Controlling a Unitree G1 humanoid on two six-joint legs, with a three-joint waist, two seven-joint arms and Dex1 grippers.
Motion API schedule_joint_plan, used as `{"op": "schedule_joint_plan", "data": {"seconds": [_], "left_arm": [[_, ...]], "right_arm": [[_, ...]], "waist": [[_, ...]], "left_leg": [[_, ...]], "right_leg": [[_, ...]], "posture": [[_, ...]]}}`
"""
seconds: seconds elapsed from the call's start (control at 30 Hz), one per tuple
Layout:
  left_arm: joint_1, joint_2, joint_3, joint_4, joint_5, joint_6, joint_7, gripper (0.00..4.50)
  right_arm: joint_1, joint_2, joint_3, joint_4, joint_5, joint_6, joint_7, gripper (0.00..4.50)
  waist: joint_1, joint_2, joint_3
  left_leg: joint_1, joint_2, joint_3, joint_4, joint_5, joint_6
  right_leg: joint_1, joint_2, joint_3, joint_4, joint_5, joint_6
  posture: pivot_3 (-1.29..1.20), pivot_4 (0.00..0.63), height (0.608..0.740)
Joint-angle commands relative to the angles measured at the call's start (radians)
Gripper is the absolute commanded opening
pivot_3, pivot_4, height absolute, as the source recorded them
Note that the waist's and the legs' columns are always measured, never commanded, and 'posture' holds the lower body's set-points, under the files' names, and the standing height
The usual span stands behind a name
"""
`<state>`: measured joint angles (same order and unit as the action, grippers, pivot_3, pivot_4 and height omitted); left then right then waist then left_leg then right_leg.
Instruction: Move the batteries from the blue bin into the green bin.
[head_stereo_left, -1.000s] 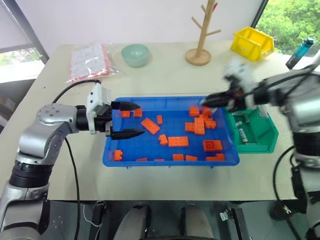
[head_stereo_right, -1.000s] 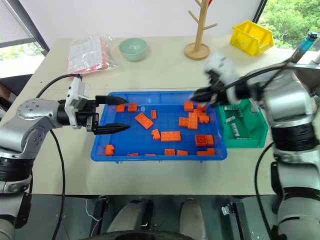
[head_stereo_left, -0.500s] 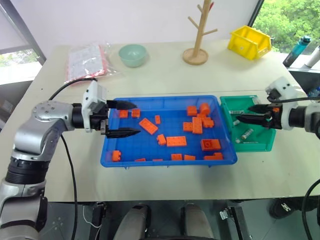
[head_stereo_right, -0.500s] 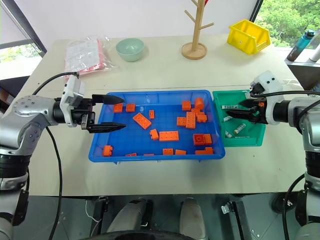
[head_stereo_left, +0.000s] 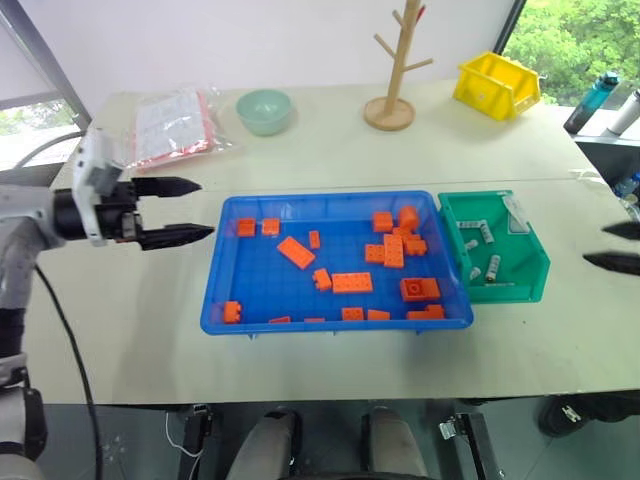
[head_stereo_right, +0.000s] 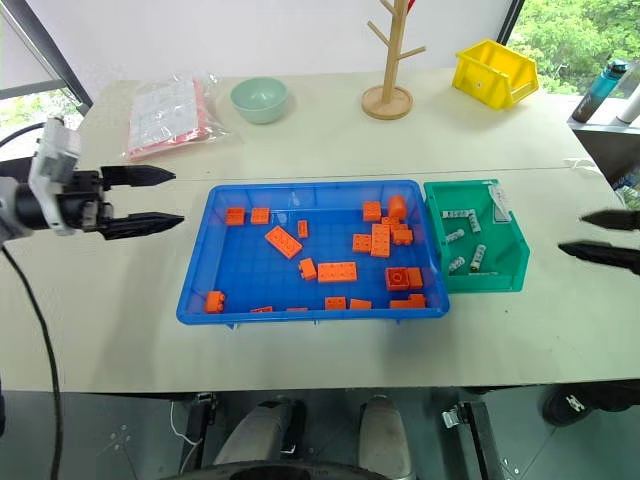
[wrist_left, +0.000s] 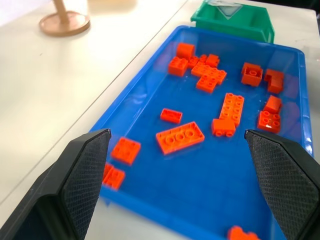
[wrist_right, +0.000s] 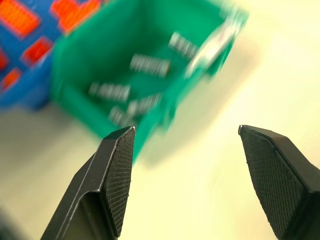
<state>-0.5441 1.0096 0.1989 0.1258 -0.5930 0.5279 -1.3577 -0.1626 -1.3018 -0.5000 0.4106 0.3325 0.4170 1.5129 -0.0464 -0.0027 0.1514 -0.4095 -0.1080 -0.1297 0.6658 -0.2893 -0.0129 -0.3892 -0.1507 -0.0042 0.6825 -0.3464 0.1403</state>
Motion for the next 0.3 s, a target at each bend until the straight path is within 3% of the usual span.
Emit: {"op": "schedule_joint_plan", "data": {"seconds": [0.03, 0.3], "left_arm": [[-0.007, 0.038, 0.041, 0.018, -0.005, -0.016, -0.035, 4.50], [0.035, 0.032, 0.056, -0.012, 0.011, -0.043, -0.013, 4.50]], "right_arm": [[-0.042, -0.028, -0.028, 0.063, 0.012, -0.059, -0.004, 3.39], [-0.072, 0.080, -0.006, 0.017, 0.042, -0.049, -0.119, 3.39]], "waist": [[-0.001, 0.000, 0.000], [0.000, 0.000, 0.000]], "left_leg": [[0.000, 0.000, 0.000, 0.000, 0.000, 0.000], [0.000, 0.000, 0.000, 0.000, 0.000, 0.000]], "right_leg": [[0.000, 0.000, 0.000, 0.000, 0.000, 0.000], [0.000, 0.000, 0.000, 0.000, 0.000, 0.000]], "posture": [[0.00, 0.150, 0.726], [0.00, 0.150, 0.726]]}}
